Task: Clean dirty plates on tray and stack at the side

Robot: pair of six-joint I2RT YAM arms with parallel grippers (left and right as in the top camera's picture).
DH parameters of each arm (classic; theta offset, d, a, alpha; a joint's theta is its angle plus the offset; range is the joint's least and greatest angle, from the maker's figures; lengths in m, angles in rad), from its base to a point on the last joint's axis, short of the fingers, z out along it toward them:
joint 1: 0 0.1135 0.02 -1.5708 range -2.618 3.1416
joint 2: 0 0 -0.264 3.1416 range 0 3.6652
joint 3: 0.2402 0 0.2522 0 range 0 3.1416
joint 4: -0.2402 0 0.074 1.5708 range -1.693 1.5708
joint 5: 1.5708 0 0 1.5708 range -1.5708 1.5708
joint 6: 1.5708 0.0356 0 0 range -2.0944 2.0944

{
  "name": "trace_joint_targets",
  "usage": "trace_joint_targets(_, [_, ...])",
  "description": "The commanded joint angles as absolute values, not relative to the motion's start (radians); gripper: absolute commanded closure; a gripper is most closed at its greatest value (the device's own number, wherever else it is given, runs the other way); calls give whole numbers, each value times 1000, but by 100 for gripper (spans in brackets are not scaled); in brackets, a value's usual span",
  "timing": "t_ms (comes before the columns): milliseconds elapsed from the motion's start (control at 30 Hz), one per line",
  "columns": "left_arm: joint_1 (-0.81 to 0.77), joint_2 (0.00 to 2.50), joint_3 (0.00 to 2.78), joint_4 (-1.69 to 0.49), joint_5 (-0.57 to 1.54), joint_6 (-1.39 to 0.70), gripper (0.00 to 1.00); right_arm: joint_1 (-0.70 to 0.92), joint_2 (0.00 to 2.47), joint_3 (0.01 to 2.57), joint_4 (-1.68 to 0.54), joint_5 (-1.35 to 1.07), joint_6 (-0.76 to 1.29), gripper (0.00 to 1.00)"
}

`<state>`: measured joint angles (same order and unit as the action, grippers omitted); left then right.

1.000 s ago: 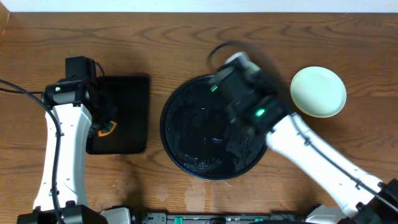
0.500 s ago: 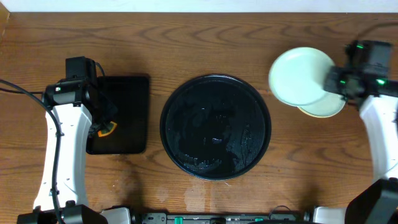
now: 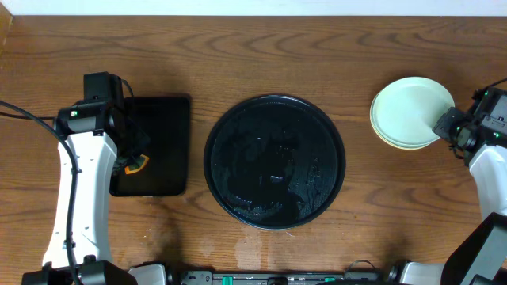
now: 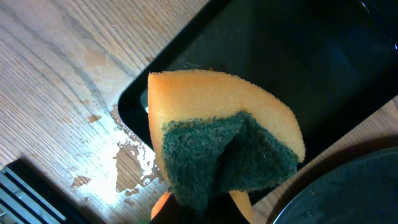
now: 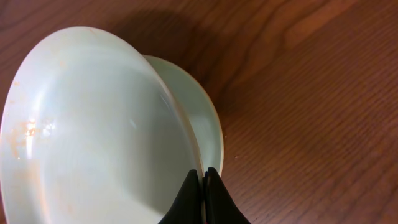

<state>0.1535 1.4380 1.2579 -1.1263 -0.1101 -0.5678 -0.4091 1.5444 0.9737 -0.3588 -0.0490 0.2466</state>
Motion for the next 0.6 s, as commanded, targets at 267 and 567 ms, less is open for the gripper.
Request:
trace_joint_targets(267, [157, 1437, 1251, -1132, -116, -554, 92, -418, 1551, 966, -332, -67, 307, 51])
trace_joint_targets(567, [157, 1437, 1251, -1129, -116, -553, 92, -417, 1517, 968, -334, -355, 261, 29])
